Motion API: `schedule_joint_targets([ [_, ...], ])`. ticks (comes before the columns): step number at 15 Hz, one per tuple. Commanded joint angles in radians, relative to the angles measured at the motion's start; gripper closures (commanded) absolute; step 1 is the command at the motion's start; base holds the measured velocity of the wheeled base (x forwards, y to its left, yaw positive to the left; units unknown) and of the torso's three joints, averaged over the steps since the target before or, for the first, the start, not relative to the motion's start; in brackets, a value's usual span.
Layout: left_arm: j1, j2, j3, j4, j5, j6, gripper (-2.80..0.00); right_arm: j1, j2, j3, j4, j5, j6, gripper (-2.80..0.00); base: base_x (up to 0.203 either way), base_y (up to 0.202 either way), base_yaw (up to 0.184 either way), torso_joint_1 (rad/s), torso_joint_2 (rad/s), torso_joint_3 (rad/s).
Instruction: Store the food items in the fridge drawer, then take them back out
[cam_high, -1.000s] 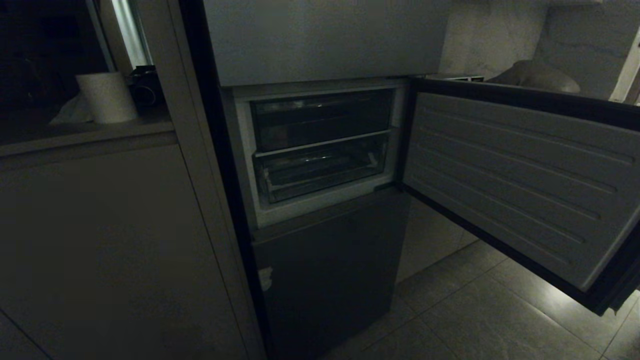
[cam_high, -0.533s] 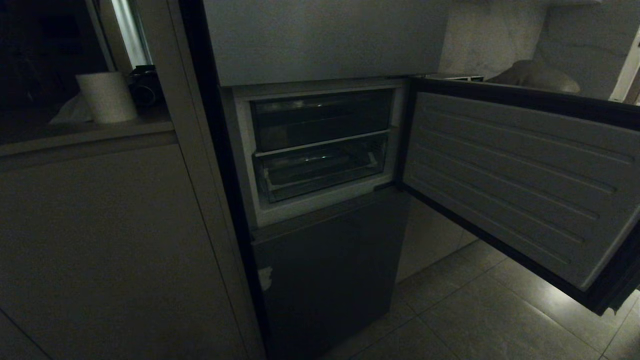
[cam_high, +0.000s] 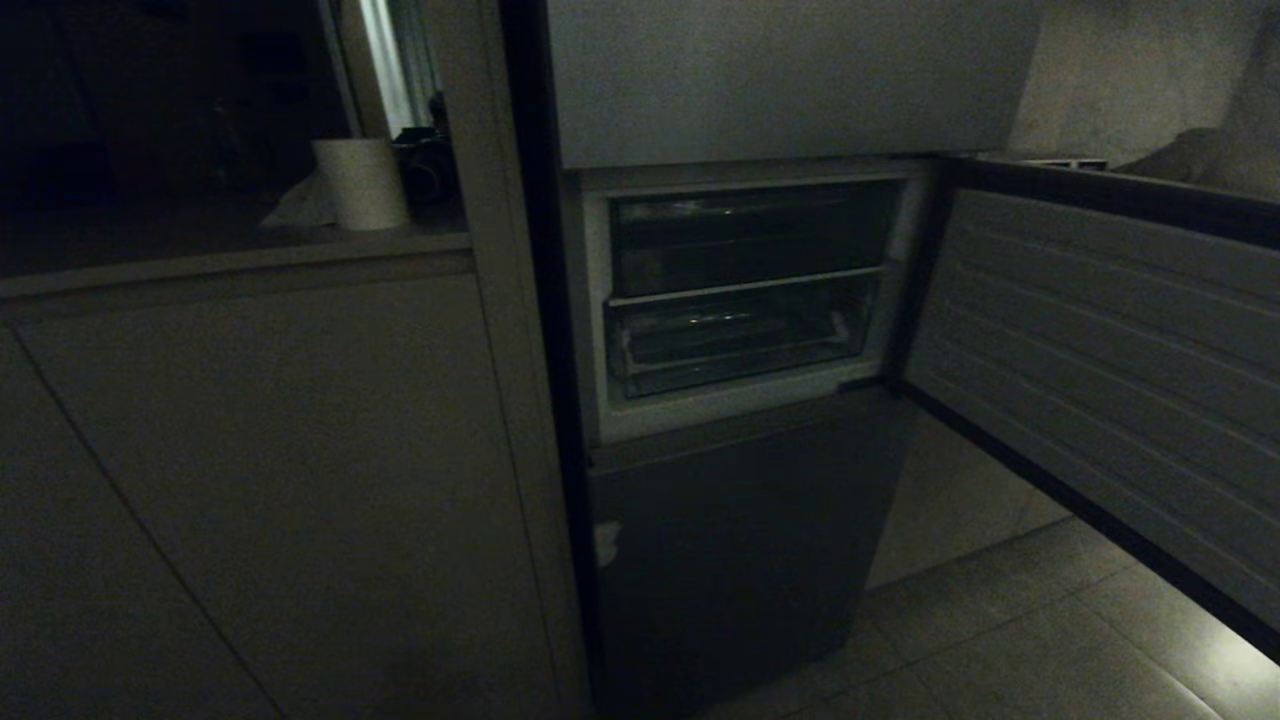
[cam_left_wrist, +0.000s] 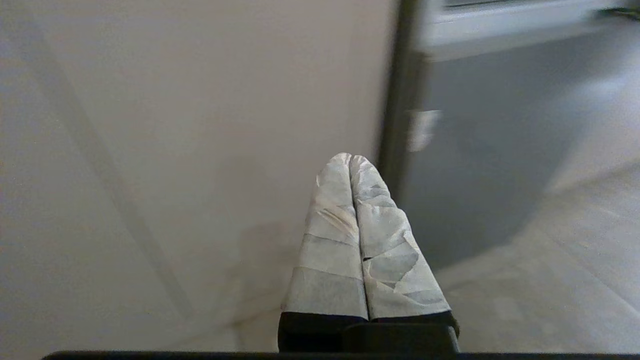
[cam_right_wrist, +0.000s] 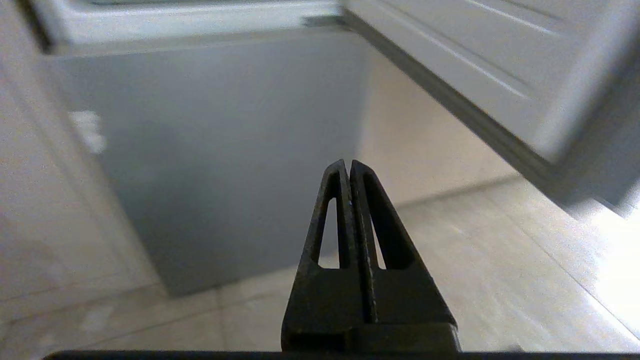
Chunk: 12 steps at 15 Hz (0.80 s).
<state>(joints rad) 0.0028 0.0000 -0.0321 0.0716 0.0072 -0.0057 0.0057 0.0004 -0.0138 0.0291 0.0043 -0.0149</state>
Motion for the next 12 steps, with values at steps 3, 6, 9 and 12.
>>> schedule_joint_targets([
  [3, 0.000, 0.002, 0.000, 0.000, 0.000, 0.000, 0.00, 0.000, -0.002, 0.000, 0.000, 0.002, 0.000, 0.00, 0.001, -0.007, 0.175, 0.003, 0.00, 0.000],
  [6, 0.000, 0.002, 0.000, 0.000, 0.002, 0.000, 0.00, 0.000, -0.002, 0.000, 0.000, 0.001, 0.000, 0.00, 0.001, -0.009, 0.172, 0.001, 0.00, 0.004],
  [9, 0.000, 0.002, 0.000, 0.000, 0.000, 0.000, 0.00, 0.000, -0.002, 0.000, 0.000, 0.002, 0.004, 0.00, 0.002, -0.008, 0.175, 0.001, 0.00, 0.000],
  [12, 0.000, 0.002, 0.000, 0.000, 0.000, 0.000, 0.00, 0.000, -0.002, 0.000, 0.000, 0.004, -0.013, 0.00, 0.002, -0.006, 0.132, 0.004, 0.00, 0.005],
])
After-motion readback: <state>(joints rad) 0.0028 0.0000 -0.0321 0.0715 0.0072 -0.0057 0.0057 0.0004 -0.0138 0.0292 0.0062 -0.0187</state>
